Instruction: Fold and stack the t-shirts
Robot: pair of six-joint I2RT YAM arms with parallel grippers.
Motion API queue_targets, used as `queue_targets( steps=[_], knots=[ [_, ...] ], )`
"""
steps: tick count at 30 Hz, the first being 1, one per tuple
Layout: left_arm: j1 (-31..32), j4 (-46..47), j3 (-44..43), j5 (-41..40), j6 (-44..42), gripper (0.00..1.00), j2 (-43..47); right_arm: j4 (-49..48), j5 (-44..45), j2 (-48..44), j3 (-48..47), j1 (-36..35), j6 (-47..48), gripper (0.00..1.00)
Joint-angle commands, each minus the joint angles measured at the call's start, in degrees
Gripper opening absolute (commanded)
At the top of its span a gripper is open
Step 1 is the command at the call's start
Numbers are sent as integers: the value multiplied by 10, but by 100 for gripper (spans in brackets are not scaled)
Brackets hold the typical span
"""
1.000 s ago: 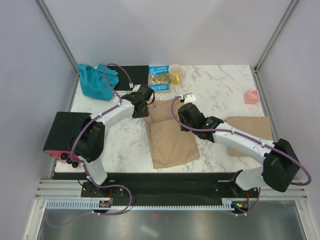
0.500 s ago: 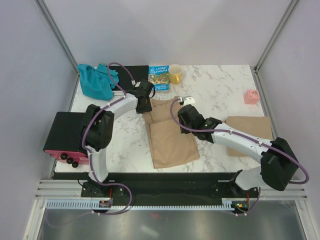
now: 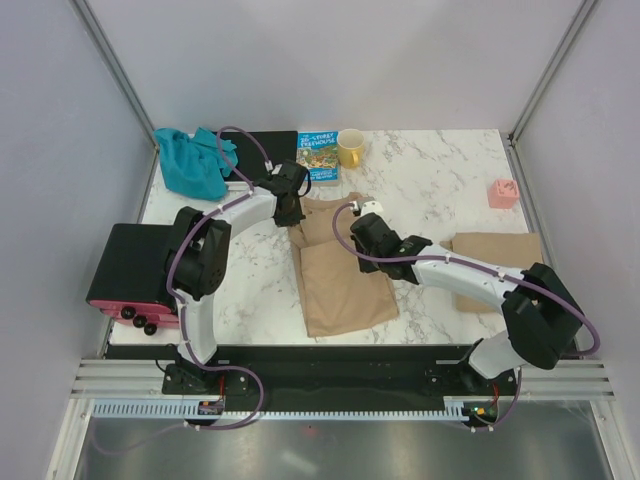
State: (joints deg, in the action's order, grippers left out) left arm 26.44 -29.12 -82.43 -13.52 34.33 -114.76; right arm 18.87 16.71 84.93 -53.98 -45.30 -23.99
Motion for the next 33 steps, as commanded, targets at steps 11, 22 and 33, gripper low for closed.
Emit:
queue_targets(
  steps=[11,22,33],
  knots=[
    [-1,81,33,71,-26,2,70,-38,-49,110,8,-1,-16,0],
    [-1,80,30,102,-46,2,64,-46,-61,138,1,-1,-16,0],
    [-1,24,26,47,-37,24,16,-28,-54,130,-10,-2,-6,14]
  ],
)
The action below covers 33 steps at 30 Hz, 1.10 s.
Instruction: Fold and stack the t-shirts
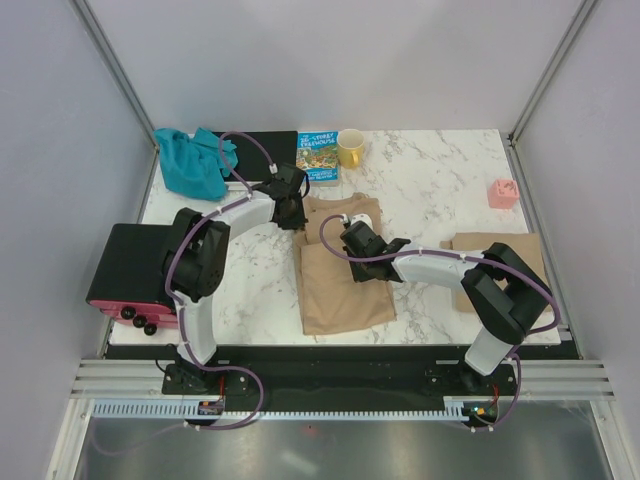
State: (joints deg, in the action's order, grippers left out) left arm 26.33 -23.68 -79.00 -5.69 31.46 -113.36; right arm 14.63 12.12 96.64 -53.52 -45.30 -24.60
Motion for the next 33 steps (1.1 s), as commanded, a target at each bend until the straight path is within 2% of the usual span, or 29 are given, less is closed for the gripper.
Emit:
queue_targets(
  steps=[1,7,21,27,30,33],
  knots=[
    [0,-37,-8,-47,-9,26,5,15,-9,14,-16,-2,-1,15],
    [0,-69,-26,-106,-4,32,7,23,-11,19,-26,-3,-5,14],
    [0,-59,-79,-144,-27,35,-20,20,-39,28,4,-4,-15,12],
    [0,-62,-61,-163,-34,37,8,16,-30,7,17,-5,-26,11],
    [0,-58,-32,-165,-25,38,54,10,-5,-45,25,-6,-31,15],
    [0,-59,-6,-156,-23,41,94,11,33,-87,25,-6,-33,24]
  ],
)
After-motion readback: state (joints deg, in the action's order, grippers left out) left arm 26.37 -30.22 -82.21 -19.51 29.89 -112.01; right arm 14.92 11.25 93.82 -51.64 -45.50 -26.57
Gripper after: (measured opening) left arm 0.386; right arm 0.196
